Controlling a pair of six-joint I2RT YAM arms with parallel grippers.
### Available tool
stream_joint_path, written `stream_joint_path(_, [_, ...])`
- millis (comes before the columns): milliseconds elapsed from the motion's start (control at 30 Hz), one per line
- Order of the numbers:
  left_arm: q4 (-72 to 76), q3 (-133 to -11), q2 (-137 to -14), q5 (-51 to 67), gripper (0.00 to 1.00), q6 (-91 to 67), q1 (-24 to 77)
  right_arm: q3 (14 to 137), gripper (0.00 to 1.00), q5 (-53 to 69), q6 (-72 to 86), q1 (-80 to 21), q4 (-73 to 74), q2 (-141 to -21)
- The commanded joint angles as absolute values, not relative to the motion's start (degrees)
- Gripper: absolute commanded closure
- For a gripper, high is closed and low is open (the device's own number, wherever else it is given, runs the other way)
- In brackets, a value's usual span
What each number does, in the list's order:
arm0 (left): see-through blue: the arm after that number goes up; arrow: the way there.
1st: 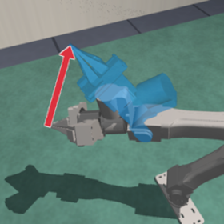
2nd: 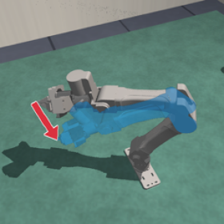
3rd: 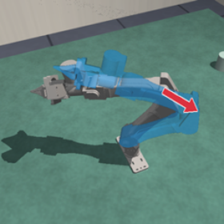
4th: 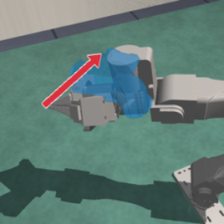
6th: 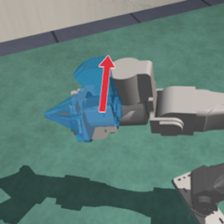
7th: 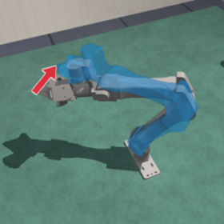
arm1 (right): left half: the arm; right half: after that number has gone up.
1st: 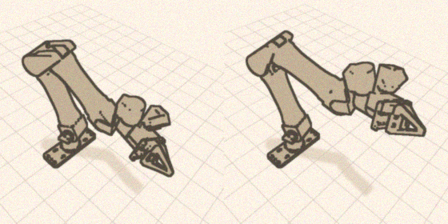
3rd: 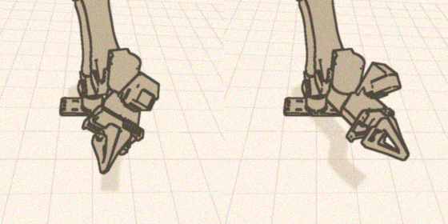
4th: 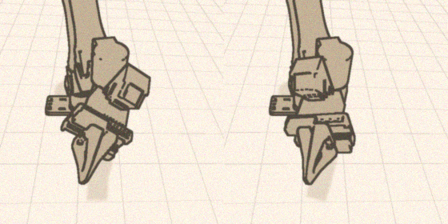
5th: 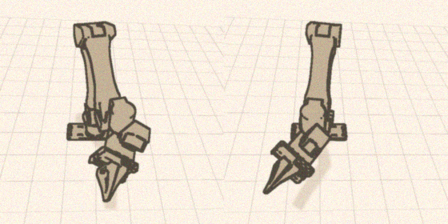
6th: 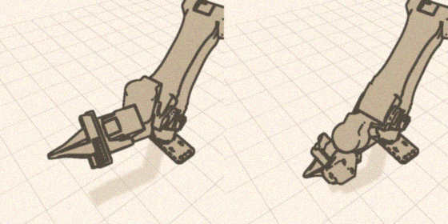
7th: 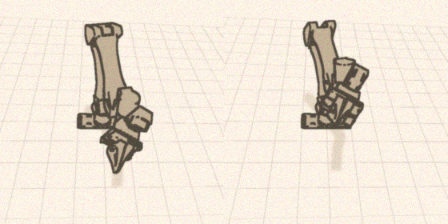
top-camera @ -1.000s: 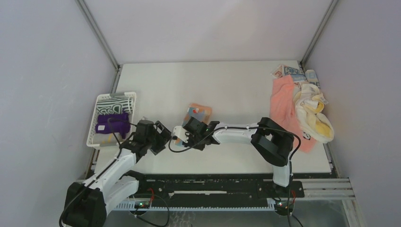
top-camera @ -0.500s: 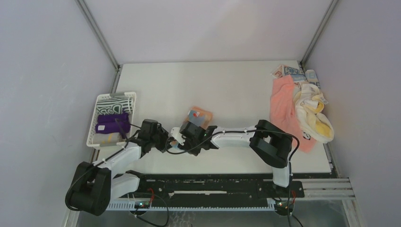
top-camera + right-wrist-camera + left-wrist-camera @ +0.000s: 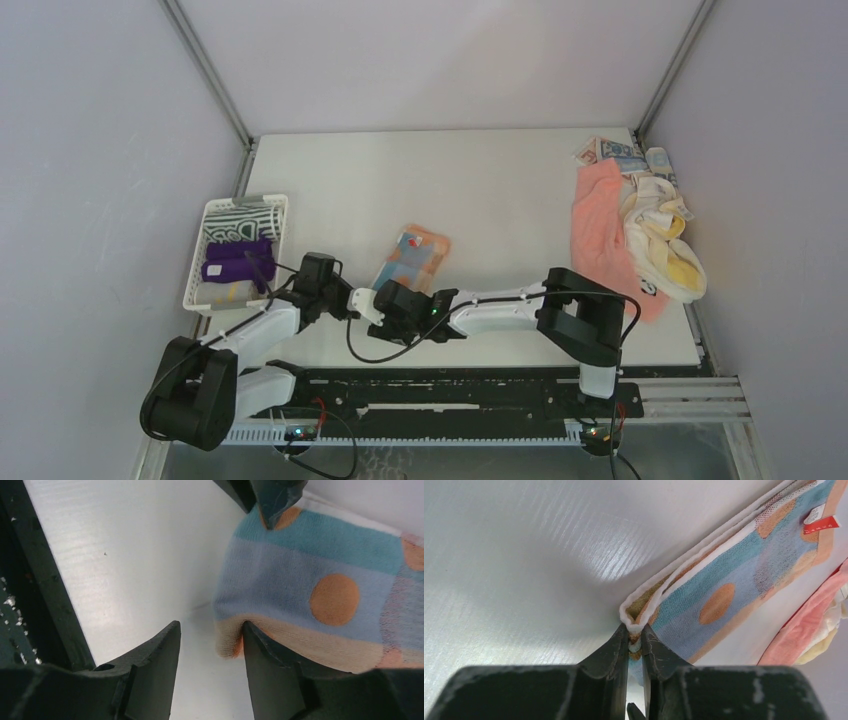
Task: Roll the towels
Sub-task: Roll the towel at the center of the board.
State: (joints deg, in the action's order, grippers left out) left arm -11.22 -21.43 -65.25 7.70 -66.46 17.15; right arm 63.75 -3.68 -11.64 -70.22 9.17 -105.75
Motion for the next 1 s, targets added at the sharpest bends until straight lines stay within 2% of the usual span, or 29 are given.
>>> stream_joint_path(0, [-11.4, -22.7, -65.1, 8.1, 0.82, -65.7, 17.4, 63.9, 0.52, -10.6, -14.3, -71.2, 4.6, -106.8])
stream_joint_path(233, [-12.8, -24.1, -65.9, 7.6, 0.83, -64.9, 17.4, 63.9, 0.55, -14.7, -18.3, -73.4, 6.7, -109.3])
stream_joint_path(400, [-13.1, -24.5, -66.4, 7.2, 0.83, -64.6, 17.4, 63.1, 0.50, -19.0, -18.0, -74.7, 9.8, -105.0])
stream_joint_path(633, [-13.1, -24.8, -66.4, 7.3, 0.83, -64.1, 17.3, 62.9, 0.39, -13.7, -16.8, -73.9, 14.8, -94.9])
stream_joint_path(967, [-12.9, -24.8, -67.1, 7.6, 0.83, -64.0, 17.4, 65.0, 0.40, -4.7, -15.4, -70.8, 7.9, -101.3])
